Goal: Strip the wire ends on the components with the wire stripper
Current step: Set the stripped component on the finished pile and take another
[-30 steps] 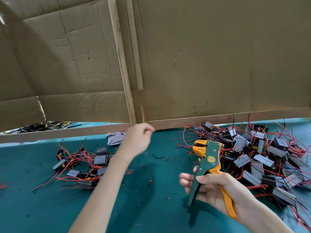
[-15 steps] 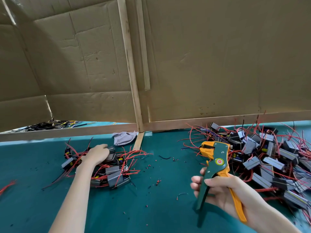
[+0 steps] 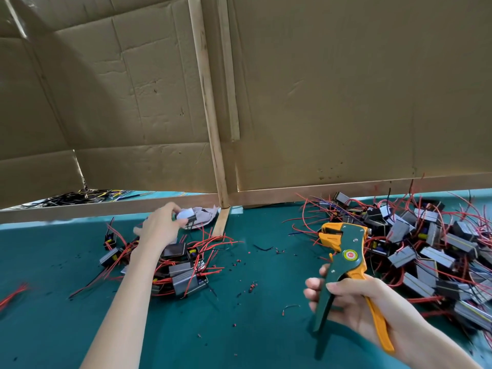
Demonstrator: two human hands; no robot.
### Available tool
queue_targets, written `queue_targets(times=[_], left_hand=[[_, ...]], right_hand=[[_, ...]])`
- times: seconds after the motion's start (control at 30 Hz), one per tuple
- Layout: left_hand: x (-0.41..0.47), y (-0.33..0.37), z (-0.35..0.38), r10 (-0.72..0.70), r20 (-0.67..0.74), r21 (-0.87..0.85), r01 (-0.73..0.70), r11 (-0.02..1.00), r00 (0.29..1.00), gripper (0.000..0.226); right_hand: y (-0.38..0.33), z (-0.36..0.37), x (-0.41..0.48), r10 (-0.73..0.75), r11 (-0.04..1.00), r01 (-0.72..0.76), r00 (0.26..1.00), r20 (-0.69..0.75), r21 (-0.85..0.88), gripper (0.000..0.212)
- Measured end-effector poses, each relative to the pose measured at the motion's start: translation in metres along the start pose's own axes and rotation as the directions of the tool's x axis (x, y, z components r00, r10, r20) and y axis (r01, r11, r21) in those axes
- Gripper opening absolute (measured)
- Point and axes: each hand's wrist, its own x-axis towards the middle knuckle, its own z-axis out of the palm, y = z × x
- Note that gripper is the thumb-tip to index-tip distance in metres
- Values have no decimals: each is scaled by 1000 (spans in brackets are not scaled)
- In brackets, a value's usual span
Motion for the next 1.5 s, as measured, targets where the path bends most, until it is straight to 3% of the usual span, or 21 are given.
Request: queue_targets(times=[0.13, 0.2, 0.27, 0.3, 0.37, 0.5, 0.73, 0.87, 0.97, 1.03, 1.1, 1.17, 1.3, 1.4, 1.5], left_hand=[[-20, 38, -20, 300, -120, -119, -314, 942, 946, 26], [-39, 60, -27, 324, -73, -453, -321, 832, 943, 25], [-62, 83, -29, 351, 119, -858, -81, 507, 929, 21], [-71, 92, -27, 407, 212, -946, 81, 315, 888, 19], [-86, 106, -20, 500, 334, -935, 346, 71, 799, 21], [-102, 119, -7, 590, 488, -741, 663, -110, 643, 33], [-100, 110, -6, 654, 522, -520, 812, -265, 548, 39], [-93, 100, -8, 684, 477, -507, 808, -299, 552, 54], [-80, 91, -3, 546, 549, -640, 738, -212, 633, 34], [-68, 81, 4, 333, 548, -809, 587, -22, 767, 21], [-56, 64, 11, 159, 437, -896, 412, 169, 885, 14], [-46, 45, 13, 95, 356, -883, 302, 358, 930, 7], [-26, 8, 14, 94, 305, -703, 158, 693, 948, 29], [-18, -4, 14, 106, 189, -359, -32, 933, 976, 46], [-17, -7, 14, 99, 292, 12, -107, 994, 951, 51]], right_hand=[[0, -3, 1, -7, 1000, 7, 1000, -1, 9, 52], [0, -5, 2, -11, 1000, 11, 1000, 10, 25, 54], [0, -7, 3, -23, 999, 22, 1000, 14, 42, 49], [-1, -7, 2, -31, 999, 30, 999, 16, 44, 53], [-1, -8, 2, -56, 998, 55, 998, 16, 44, 60], [-4, -2, -3, -105, 993, 105, 994, 5, 58, 49], [-6, 3, -7, -109, 993, 108, 994, 10, 49, 44], [-4, 3, -7, -94, 994, 94, 995, 10, 48, 45], [-4, 3, -7, -90, 995, 89, 996, 0, 41, 46], [-5, 3, -7, -88, 995, 88, 996, -5, 39, 45], [-5, 4, -7, -89, 995, 90, 996, -10, 36, 46], [-5, 3, -7, -86, 996, 86, 996, -14, 34, 47], [-5, 1, -5, -72, 997, 73, 997, -27, 39, 45], [-2, 0, -2, -58, 998, 59, 998, -35, 35, 48], [-1, -2, -1, -59, 998, 60, 997, -43, 36, 50]])
